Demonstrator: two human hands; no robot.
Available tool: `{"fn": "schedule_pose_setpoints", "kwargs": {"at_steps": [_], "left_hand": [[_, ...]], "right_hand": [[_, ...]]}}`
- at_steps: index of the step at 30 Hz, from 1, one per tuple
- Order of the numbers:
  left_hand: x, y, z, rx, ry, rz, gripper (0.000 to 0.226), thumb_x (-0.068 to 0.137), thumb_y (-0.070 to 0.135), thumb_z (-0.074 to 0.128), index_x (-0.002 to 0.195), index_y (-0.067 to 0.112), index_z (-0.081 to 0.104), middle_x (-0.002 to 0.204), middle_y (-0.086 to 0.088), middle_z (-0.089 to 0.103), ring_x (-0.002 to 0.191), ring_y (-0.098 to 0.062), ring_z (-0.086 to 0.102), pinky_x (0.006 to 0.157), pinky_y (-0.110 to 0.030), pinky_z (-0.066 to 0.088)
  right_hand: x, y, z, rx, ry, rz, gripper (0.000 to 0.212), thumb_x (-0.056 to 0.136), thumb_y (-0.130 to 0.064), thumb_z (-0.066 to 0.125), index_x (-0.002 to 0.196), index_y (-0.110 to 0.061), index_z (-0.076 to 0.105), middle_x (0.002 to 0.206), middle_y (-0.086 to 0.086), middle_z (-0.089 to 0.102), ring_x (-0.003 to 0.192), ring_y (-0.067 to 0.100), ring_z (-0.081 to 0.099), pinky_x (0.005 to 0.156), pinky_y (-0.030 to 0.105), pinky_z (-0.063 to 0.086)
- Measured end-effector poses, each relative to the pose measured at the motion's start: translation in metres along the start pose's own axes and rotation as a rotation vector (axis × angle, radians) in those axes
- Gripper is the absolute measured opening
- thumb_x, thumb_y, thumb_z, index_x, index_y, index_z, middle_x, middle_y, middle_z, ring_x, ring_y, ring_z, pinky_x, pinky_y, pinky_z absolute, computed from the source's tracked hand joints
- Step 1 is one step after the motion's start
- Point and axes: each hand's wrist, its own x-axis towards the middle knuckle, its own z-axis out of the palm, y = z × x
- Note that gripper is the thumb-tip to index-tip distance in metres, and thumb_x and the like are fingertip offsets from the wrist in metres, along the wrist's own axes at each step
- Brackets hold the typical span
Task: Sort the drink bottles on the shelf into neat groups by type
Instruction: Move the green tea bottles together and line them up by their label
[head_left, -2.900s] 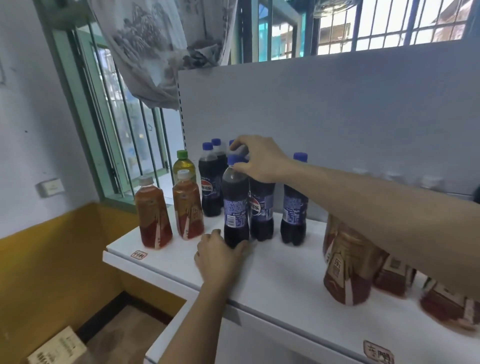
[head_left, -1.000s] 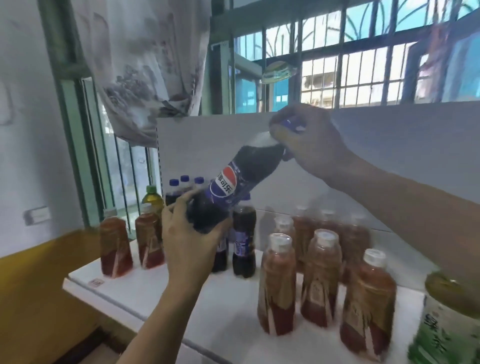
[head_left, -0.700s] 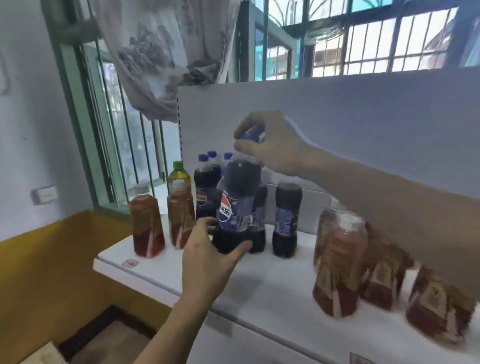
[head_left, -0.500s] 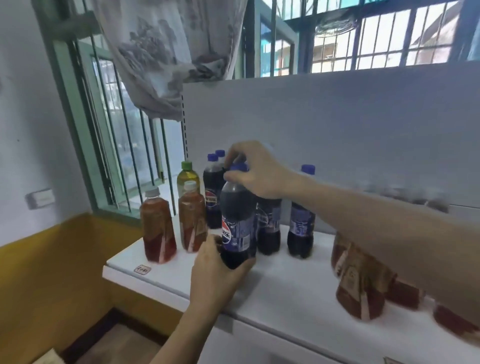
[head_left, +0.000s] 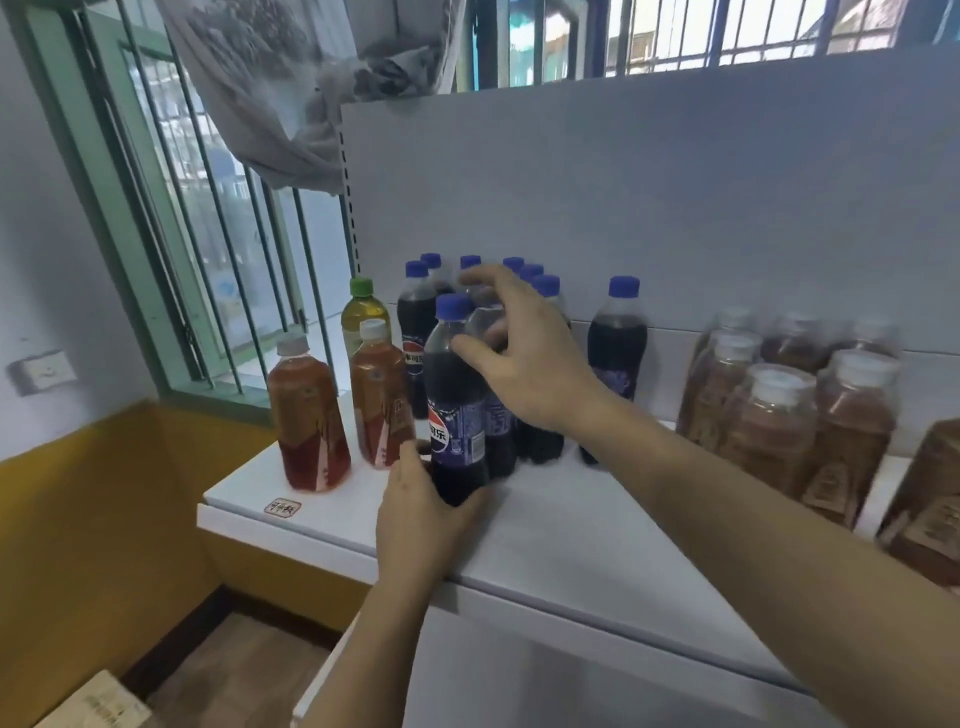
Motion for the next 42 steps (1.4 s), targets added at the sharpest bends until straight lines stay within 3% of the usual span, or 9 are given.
{"fn": "schedule_pose_setpoints", "kwargs": {"at_steps": [3,8,11,14,16,21,32,39,42], "left_hand": [[-0.016,0.000,-0.004,-0.035,0.051,-0.050,0.079,0.077,0.042,0.086,0.137,0.030,0.036,0.133,-0.001,0.060,0.111,-0.021,0.063,0.087,-0.036,0.057],[-0.066,0.020,0.009,-0.108,0.195,0.024,0.029,0.088,0.016,0.075,0.106,0.025,0.054,0.098,0.002,0.064,0.083,-0.012,0.061,0.080,-0.034,0.057],[-0.079,0.045,0.030,-0.050,-0.044,0.232,0.011,0.091,0.016,0.069,0.095,0.024,0.063,0.089,0.006,0.068,0.077,-0.007,0.061,0.074,-0.028,0.053],[-0.089,0.079,0.055,-0.069,-0.279,0.420,0.011,0.091,0.016,0.068,0.092,0.026,0.065,0.086,0.015,0.069,0.078,-0.006,0.063,0.072,-0.026,0.052],[-0.101,0.102,0.073,-0.097,-0.433,0.513,0.010,0.092,0.020,0.068,0.095,0.030,0.065,0.086,0.021,0.068,0.083,-0.002,0.063,0.068,-0.015,0.050],[-0.135,0.150,0.114,-0.157,-0.693,0.704,0.016,0.093,0.026,0.068,0.108,0.032,0.068,0.087,0.027,0.068,0.087,-0.001,0.064,0.070,-0.013,0.051],[-0.207,0.241,0.196,-0.125,-0.664,0.758,0.017,0.094,0.028,0.066,0.110,0.027,0.068,0.091,0.021,0.069,0.089,-0.005,0.063,0.077,-0.026,0.051],[-0.261,0.321,0.278,-0.052,-0.651,0.779,0.017,0.093,0.033,0.065,0.108,0.025,0.069,0.094,0.017,0.067,0.086,-0.009,0.061,0.078,-0.036,0.053],[-0.274,0.342,0.303,-0.033,-0.608,0.762,0.017,0.092,0.031,0.065,0.106,0.024,0.070,0.088,0.015,0.067,0.077,-0.010,0.062,0.073,-0.036,0.053]], "right_hand": [[-0.067,0.019,0.004,0.072,0.109,0.100,0.044,0.093,-0.023,0.070,0.129,-0.038,0.049,0.126,-0.012,0.052,0.090,0.001,0.062,0.073,0.014,0.056],[-0.169,0.044,-0.018,0.109,0.109,0.285,0.027,0.095,-0.032,0.066,0.117,-0.044,0.056,0.115,-0.021,0.059,0.097,0.006,0.061,0.071,0.014,0.052],[-0.197,0.055,-0.056,0.078,0.120,0.318,0.018,0.095,-0.030,0.067,0.112,-0.033,0.064,0.102,-0.017,0.065,0.089,0.010,0.063,0.066,0.017,0.052],[-0.220,0.067,-0.101,0.065,0.277,0.371,0.010,0.096,-0.023,0.065,0.106,-0.026,0.067,0.093,-0.014,0.067,0.081,0.011,0.063,0.064,0.014,0.047],[-0.237,0.077,-0.124,-0.004,0.360,0.443,0.007,0.097,-0.020,0.064,0.101,-0.025,0.067,0.090,-0.014,0.068,0.078,0.008,0.062,0.064,0.013,0.045],[-0.283,0.096,-0.172,-0.192,0.401,0.565,0.006,0.094,-0.020,0.066,0.095,-0.026,0.068,0.085,-0.011,0.068,0.073,0.011,0.061,0.059,0.015,0.045],[-0.364,0.127,-0.316,-0.319,0.426,0.583,0.007,0.093,-0.019,0.067,0.093,-0.026,0.069,0.081,-0.017,0.068,0.077,0.005,0.061,0.061,0.007,0.039],[-0.412,0.170,-0.404,-0.264,0.302,0.698,0.007,0.093,-0.019,0.065,0.095,-0.025,0.069,0.077,-0.012,0.066,0.068,0.007,0.061,0.060,0.017,0.050],[-0.424,0.175,-0.416,-0.175,0.334,0.646,0.008,0.093,-0.017,0.068,0.095,-0.024,0.071,0.084,-0.009,0.070,0.076,0.008,0.063,0.068,0.016,0.050]]}}
